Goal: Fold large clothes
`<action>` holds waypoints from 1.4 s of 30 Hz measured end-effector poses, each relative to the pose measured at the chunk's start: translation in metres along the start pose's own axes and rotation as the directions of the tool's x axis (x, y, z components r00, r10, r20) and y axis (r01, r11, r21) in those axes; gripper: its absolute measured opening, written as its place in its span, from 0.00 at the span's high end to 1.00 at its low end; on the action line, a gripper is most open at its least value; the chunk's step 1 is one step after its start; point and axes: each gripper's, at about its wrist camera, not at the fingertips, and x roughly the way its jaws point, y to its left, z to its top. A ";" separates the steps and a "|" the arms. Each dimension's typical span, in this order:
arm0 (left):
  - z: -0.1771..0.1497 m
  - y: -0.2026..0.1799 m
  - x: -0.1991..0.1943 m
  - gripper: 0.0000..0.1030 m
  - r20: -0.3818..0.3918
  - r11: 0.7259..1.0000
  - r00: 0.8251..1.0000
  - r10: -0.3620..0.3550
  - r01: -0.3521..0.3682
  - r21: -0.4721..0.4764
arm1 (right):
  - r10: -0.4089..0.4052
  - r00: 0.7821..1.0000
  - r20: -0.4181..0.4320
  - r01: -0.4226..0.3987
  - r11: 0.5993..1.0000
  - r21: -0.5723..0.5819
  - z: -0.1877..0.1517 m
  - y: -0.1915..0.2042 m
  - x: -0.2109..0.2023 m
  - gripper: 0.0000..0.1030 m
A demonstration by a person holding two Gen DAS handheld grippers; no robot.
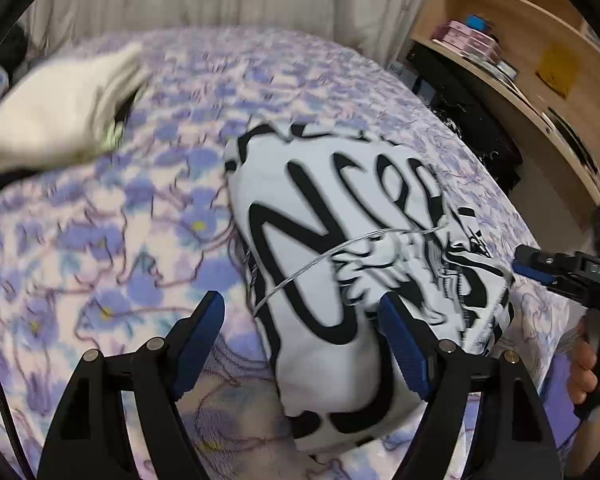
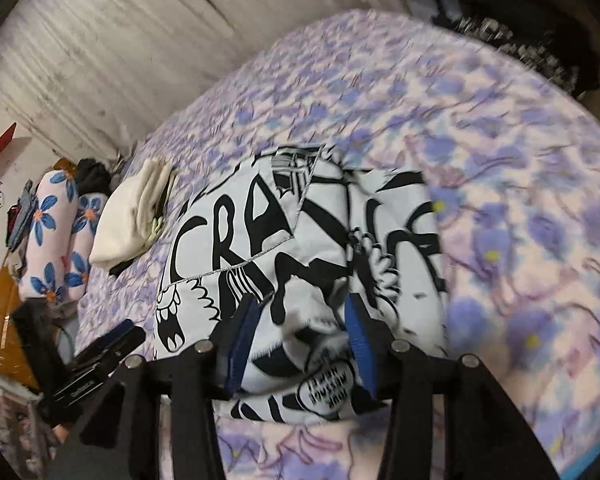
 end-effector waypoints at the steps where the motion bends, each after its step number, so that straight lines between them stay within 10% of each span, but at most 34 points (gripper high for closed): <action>1: -0.001 0.005 0.005 0.24 -0.013 1.000 1.000 -0.020 0.020 -0.014 | 0.015 0.999 -0.050 -0.014 1.000 0.013 0.006 -0.004 0.012 0.56; 8: -0.004 0.016 0.022 0.23 -0.031 0.992 0.992 -0.119 0.117 -0.048 | 0.117 0.959 -0.259 -0.096 0.991 0.092 0.021 -0.021 0.083 0.59; 11: -0.002 0.015 0.024 0.22 -0.030 0.992 0.993 -0.116 0.114 -0.055 | 0.052 0.981 -0.189 -0.051 0.999 0.009 0.021 -0.007 0.079 0.83; 20: 0.012 -0.022 0.011 0.42 -0.002 0.993 0.994 -0.111 0.111 0.041 | -0.027 0.991 0.130 0.060 0.964 -0.258 0.005 0.048 -0.022 0.88; 36: -0.012 -0.108 0.044 0.49 -0.002 0.950 1.000 0.017 -0.015 0.312 | -0.063 0.992 0.106 0.056 0.996 0.072 -0.040 -0.071 0.012 0.89; 42: -0.013 -0.116 0.047 0.48 0.019 0.943 0.998 0.054 -0.057 0.327 | -0.087 0.992 0.096 0.085 0.996 0.032 -0.035 -0.056 0.003 0.83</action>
